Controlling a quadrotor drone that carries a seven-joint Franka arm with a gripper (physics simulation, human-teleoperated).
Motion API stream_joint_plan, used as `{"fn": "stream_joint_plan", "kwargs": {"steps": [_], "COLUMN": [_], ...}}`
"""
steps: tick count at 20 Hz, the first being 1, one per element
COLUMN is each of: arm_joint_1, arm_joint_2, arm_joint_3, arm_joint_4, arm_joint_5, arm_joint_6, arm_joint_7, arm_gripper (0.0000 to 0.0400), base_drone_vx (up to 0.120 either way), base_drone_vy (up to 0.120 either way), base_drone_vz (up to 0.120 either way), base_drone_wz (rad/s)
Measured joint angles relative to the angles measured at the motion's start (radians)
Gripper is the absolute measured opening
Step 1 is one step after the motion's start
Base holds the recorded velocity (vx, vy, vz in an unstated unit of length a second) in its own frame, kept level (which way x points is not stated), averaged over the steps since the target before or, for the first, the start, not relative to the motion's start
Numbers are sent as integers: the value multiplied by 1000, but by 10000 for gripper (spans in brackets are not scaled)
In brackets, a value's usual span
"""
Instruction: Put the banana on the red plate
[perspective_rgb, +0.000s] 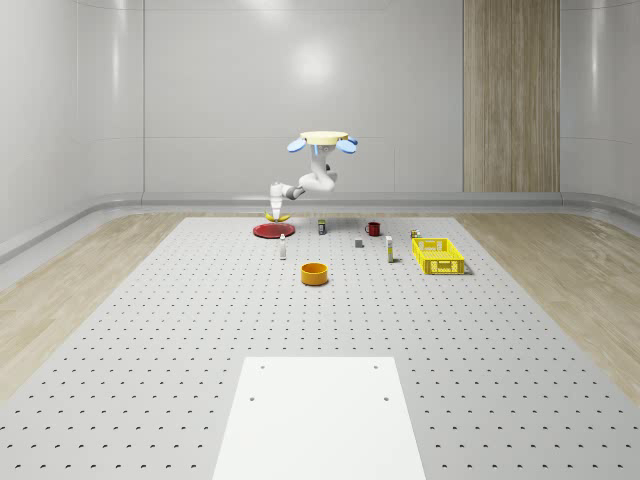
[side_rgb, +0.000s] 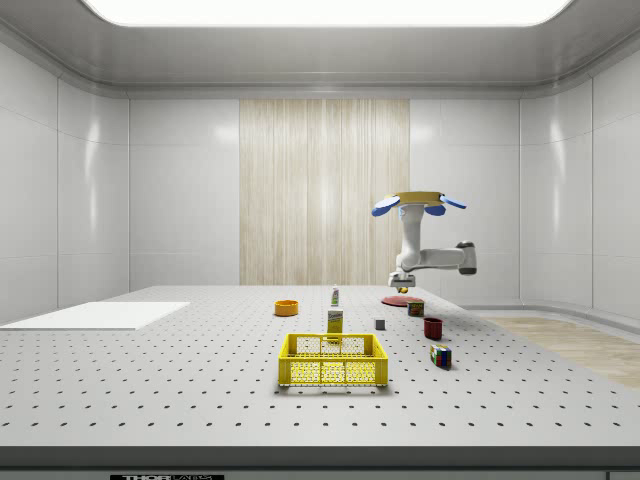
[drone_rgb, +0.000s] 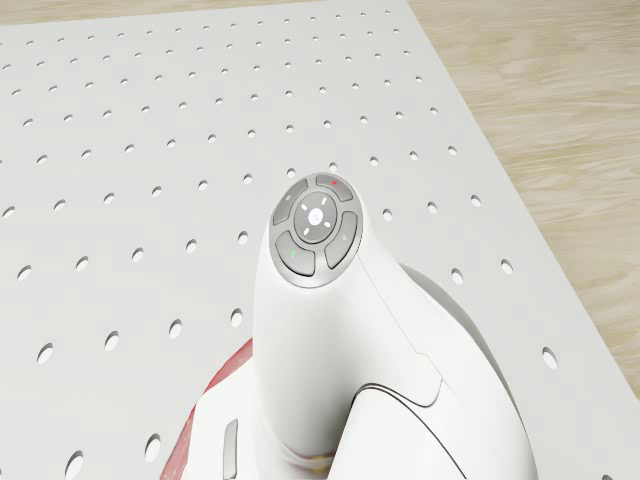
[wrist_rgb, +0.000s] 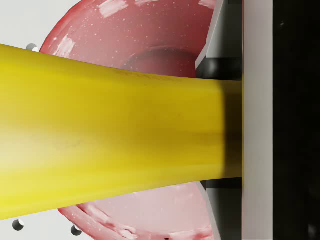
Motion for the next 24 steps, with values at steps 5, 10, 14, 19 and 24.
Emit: {"fn": "stream_joint_plan", "kwargs": {"steps": [5,10,14,19,24], "arm_joint_1": [-17,-35,-48,-47,-30], "arm_joint_2": [0,0,1,-1,-3], "arm_joint_3": [-61,-118,-152,-149,-100], "arm_joint_4": [17,37,51,49,30], "arm_joint_5": [-56,-106,-137,-139,-98], "arm_joint_6": [24,49,65,63,40], "arm_joint_7": [5,9,10,-3,-12], "arm_gripper": [198,198,254,358,388], "base_drone_vx": [0,0,0,0,0], "base_drone_vy": [0,0,0,0,0], "base_drone_vz": [0,0,0,0,0], "base_drone_wz": [0,0,0,0,0]}}
